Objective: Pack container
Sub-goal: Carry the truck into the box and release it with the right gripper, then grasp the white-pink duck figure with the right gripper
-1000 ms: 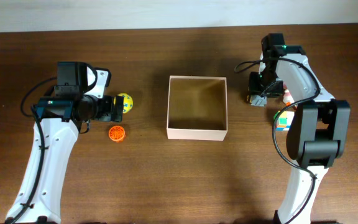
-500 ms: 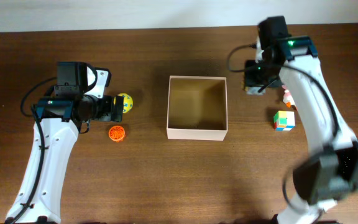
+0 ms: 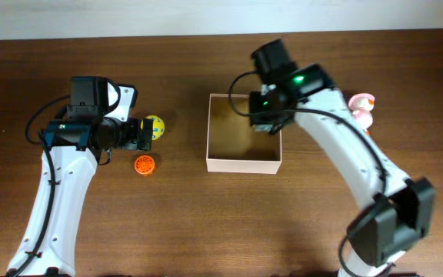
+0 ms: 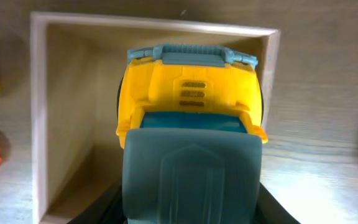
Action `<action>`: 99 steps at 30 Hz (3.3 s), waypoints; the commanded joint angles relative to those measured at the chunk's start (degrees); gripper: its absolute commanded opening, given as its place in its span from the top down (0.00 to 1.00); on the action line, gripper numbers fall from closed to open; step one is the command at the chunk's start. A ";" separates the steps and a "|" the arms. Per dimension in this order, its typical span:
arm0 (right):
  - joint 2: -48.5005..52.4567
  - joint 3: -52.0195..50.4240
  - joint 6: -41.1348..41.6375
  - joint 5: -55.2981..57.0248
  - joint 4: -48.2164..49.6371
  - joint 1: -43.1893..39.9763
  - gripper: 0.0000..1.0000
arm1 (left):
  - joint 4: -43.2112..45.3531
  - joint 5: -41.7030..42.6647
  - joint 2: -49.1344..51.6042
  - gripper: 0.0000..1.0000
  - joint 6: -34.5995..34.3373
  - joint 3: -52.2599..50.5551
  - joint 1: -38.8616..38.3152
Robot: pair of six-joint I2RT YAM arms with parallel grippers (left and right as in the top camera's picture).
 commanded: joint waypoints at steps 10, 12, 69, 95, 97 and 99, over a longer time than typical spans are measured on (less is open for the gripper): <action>8.22 -7.32 3.15 3.15 11.17 -0.42 0.70 | 0.13 0.83 0.42 0.01 -0.28 1.01 -0.07; 8.79 -7.34 3.10 3.34 11.30 -0.94 0.69 | 0.13 0.83 0.42 0.01 -0.28 1.01 -0.07; 20.02 1.22 -15.19 1.86 3.61 -38.53 0.36 | 0.13 0.81 0.42 0.01 -0.28 1.01 -0.07; -10.16 6.05 -9.18 0.44 -2.80 -16.11 0.96 | 0.13 0.81 0.42 0.01 -0.28 1.01 -0.07; -11.17 6.05 -6.43 0.46 -3.45 -12.00 0.96 | 0.13 0.81 0.42 0.01 -0.28 1.01 -0.07; -11.15 5.99 -4.00 0.57 -3.69 -7.72 0.96 | 0.13 0.83 0.42 0.01 -0.28 1.01 -0.07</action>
